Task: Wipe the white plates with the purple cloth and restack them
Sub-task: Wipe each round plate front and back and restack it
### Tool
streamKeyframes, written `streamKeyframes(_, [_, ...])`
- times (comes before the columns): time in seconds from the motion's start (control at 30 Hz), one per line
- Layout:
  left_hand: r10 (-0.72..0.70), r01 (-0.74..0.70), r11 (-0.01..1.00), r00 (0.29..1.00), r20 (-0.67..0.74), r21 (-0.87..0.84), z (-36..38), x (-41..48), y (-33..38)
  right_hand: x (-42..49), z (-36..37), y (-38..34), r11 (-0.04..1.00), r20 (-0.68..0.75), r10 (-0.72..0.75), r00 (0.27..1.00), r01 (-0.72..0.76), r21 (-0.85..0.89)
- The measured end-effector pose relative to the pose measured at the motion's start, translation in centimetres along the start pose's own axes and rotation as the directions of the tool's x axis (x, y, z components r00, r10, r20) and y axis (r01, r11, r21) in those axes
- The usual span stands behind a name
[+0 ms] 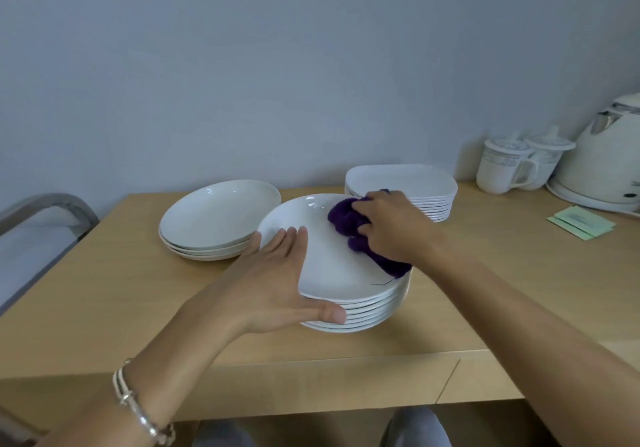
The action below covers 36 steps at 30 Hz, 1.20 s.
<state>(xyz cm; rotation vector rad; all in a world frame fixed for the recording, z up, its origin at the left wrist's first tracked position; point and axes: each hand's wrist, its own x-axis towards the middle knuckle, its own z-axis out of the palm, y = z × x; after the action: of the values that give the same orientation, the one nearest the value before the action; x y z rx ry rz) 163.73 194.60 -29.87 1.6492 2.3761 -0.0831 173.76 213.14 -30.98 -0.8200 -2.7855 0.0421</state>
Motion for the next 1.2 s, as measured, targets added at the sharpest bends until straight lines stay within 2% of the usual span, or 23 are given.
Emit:
streamKeyframes(0.07, [0.013,-0.014,1.000,0.999,-0.033,-0.026,0.3,-0.1,-0.1,0.5,1.1,-0.9,0.993,-0.023,0.068,0.997,-0.070,-0.095])
streamKeyframes(0.17, [0.033,-0.041,0.996,0.996,-0.088,-0.082,0.6,-0.1,-0.2,1.4,1.9,-2.0,0.990,-0.042,0.052,0.998,-0.057,-0.132])
streamKeyframes(0.23, [0.049,-0.069,0.987,0.989,-0.137,-0.144,0.9,-0.1,-0.3,1.4,1.4,-2.5,1.000,0.030,0.006,1.000,-0.005,-0.022])
streamKeyframes(0.33, [0.054,-0.100,0.970,0.977,-0.206,-0.222,1.2,0.0,-0.3,-0.4,-0.1,-3.4,0.966,0.162,-0.104,0.981,0.061,0.250])
streamKeyframes(0.47, [-0.006,-0.056,0.959,0.977,-0.215,-0.279,1.0,-0.2,0.2,-3.8,-2.2,-4.4,0.858,0.351,-0.274,0.895,0.062,0.510])
streamKeyframes(0.57, [-0.042,-0.015,0.962,0.979,-0.202,-0.274,0.7,-0.4,0.5,-4.9,-3.7,-2.8,0.862,0.419,-0.267,0.868,0.020,0.507])
streamKeyframes(0.67, [-0.050,0.010,0.974,0.984,-0.169,-0.227,0.4,-0.4,0.5,-5.3,-5.2,-0.8,0.910,0.451,-0.242,0.859,0.040,0.413])
streamKeyframes(0.73, [-0.049,0.018,0.979,0.988,-0.148,-0.203,0.4,-0.2,0.3,-5.1,-5.6,0.6,0.956,0.430,-0.190,0.883,0.066,0.287])
streamKeyframes(0.8, [-0.029,0.004,0.985,0.990,-0.141,-0.173,0.5,-0.1,0.2,-4.5,-5.9,2.4,0.990,0.339,-0.069,0.938,0.022,0.139])
streamKeyframes(0.9, [0.005,-0.022,0.994,0.989,-0.145,-0.111,1.0,0.2,-0.2,-3.7,-5.9,4.3,0.990,0.044,0.137,0.990,-0.135,-0.053])
streamKeyframes(0.93, [0.012,-0.027,0.995,0.989,-0.145,-0.097,1.2,0.3,-0.2,-3.6,-5.7,4.4,0.983,-0.040,0.180,0.983,-0.182,-0.033])
streamKeyframes(1.0, [0.025,-0.039,0.995,0.988,-0.155,-0.087,1.3,0.4,-0.3,-3.6,-5.6,3.0,0.971,-0.125,0.210,0.970,-0.193,0.138])
streamKeyframes(1.1, [0.031,-0.061,0.987,0.979,-0.199,-0.146,1.3,0.4,-0.2,-4.5,-6.2,-1.1,0.935,-0.119,0.075,0.990,-0.028,0.355])
streamKeyframes(1.2, [0.032,-0.080,0.977,0.971,-0.238,-0.196,1.4,0.4,-0.4,-6.1,-5.5,-4.0,0.898,-0.001,-0.206,0.979,0.189,0.398])
